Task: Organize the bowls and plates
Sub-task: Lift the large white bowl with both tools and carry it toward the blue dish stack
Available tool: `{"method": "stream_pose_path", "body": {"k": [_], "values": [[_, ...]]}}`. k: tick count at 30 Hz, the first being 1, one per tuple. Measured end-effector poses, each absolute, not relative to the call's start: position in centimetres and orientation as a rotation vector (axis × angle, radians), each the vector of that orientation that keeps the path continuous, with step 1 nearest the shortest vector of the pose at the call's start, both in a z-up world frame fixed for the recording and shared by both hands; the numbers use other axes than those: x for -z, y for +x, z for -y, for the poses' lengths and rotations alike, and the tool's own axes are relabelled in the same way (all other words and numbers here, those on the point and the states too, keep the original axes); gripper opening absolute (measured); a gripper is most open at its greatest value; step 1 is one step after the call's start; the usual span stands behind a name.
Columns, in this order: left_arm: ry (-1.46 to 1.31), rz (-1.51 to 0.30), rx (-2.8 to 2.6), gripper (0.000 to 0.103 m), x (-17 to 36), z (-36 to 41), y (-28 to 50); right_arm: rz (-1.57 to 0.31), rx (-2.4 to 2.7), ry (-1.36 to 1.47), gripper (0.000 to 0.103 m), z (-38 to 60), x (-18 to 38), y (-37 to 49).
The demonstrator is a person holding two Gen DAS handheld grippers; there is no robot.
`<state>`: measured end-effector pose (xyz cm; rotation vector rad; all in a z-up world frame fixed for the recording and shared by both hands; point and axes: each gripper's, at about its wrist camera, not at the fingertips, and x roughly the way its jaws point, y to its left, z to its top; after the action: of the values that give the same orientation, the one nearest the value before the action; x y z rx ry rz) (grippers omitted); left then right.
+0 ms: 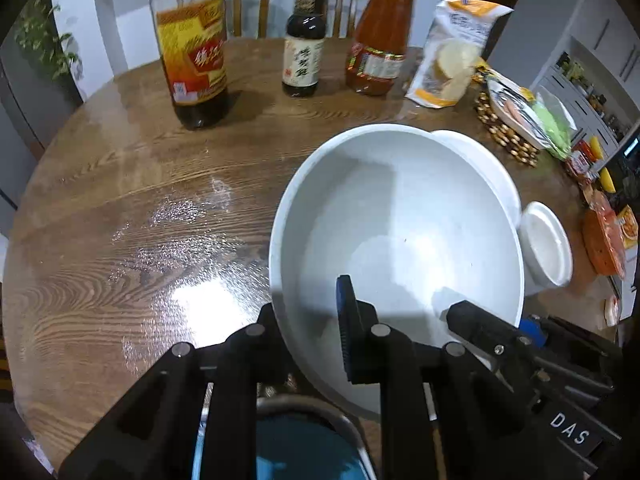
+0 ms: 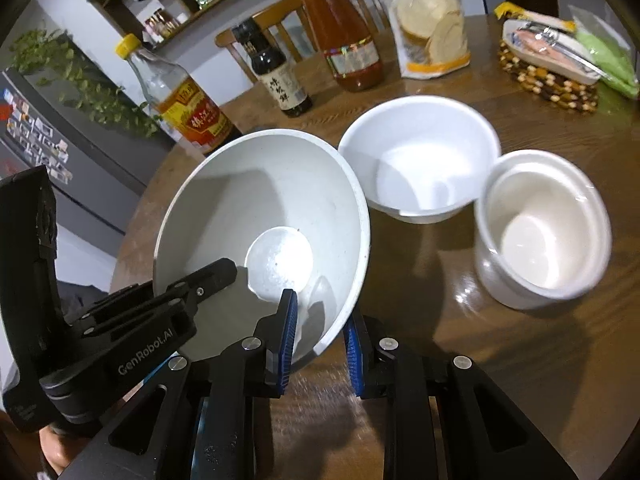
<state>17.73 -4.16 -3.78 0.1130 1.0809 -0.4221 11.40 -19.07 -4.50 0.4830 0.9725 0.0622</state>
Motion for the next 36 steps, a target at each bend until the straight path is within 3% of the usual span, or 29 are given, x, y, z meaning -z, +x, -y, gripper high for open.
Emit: {"method": "stream_pose_path", "body": {"k": [19,36], "values": [[0.197,-1.131,0.462,0.019,3.8,7.6,10.6,-1.037,-0.047,0.529,0.025,20.5,5.5,3.3],[0.201,-1.206,0.419,0.025,6.0,8.8,8.9,-1.117,-0.065,0.474,0.025,20.4,6.8,3.2]]}}
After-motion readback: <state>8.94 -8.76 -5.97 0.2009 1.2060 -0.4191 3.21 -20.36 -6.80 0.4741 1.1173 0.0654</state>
